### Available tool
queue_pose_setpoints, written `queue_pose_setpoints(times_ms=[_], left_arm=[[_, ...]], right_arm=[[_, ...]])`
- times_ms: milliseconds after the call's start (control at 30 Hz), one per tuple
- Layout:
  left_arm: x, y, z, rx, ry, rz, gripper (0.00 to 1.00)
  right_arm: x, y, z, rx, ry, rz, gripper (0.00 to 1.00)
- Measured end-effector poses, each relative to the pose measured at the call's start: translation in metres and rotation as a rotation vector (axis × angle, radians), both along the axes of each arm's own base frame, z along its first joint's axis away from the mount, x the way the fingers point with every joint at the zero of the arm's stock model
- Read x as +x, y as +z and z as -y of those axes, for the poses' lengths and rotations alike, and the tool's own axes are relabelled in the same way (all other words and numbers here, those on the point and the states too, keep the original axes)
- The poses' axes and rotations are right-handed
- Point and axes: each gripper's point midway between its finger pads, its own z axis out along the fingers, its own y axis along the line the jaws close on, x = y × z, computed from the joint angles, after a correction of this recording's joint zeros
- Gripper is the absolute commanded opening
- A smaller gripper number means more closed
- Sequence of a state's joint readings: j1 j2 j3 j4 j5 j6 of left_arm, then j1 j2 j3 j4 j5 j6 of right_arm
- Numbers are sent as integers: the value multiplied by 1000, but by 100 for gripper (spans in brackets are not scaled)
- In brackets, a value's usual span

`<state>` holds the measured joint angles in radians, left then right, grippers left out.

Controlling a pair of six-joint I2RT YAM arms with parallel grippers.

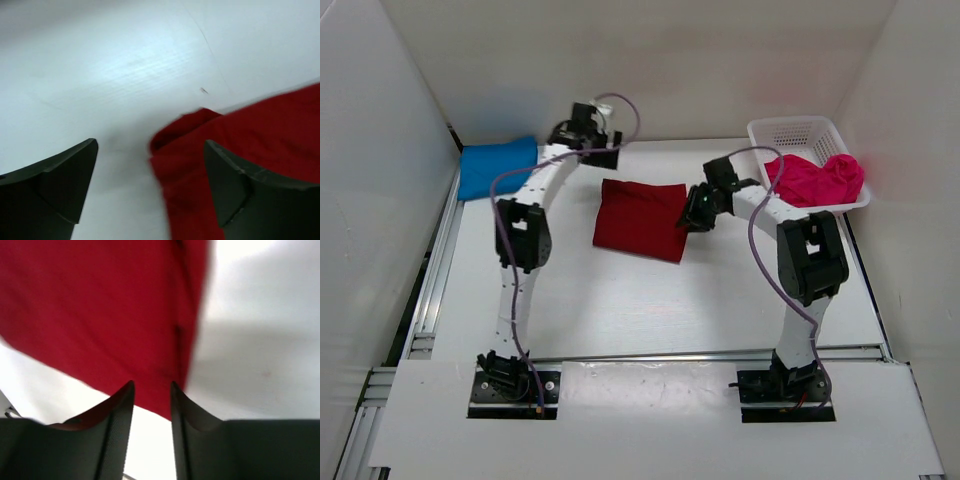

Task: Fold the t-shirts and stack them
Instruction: Fold the long partially folded tshirt into a neat square

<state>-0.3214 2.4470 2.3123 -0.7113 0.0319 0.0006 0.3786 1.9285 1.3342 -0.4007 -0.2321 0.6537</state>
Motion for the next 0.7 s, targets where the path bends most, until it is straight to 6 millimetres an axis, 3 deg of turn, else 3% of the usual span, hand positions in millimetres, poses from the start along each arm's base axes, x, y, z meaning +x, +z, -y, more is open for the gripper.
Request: queue_pose_setpoints(times_ms=[67,167,233,267,367,433,533,600,700], left_arm=[[7,42,-24,-39,30,65,100],[13,107,-60,-97,66,183,100],[10,132,-71,-129,62,227,100],[6,136,-71,-140,53,232,98],[-6,115,-56,-169,-3,170,95],[-14,82,-42,-189,-48,87,94],[-23,35,-28,-204,-86,-28,96],[-30,9,-23,-210,-99,-93,97],[-37,-12,-21,-219,-107,-154,97]], right_arm=[[26,25,1,11,4,76,53],[82,65,6,45,-16,206,58],[120,79,9,67,-21,273,58],[138,80,10,72,-23,295,58],[176,60,13,67,-24,309,59],[184,33,12,57,-18,273,61],[180,-8,12,38,-19,192,62],[179,-13,8,65,-17,178,62],[180,-10,2,101,-8,182,58]])
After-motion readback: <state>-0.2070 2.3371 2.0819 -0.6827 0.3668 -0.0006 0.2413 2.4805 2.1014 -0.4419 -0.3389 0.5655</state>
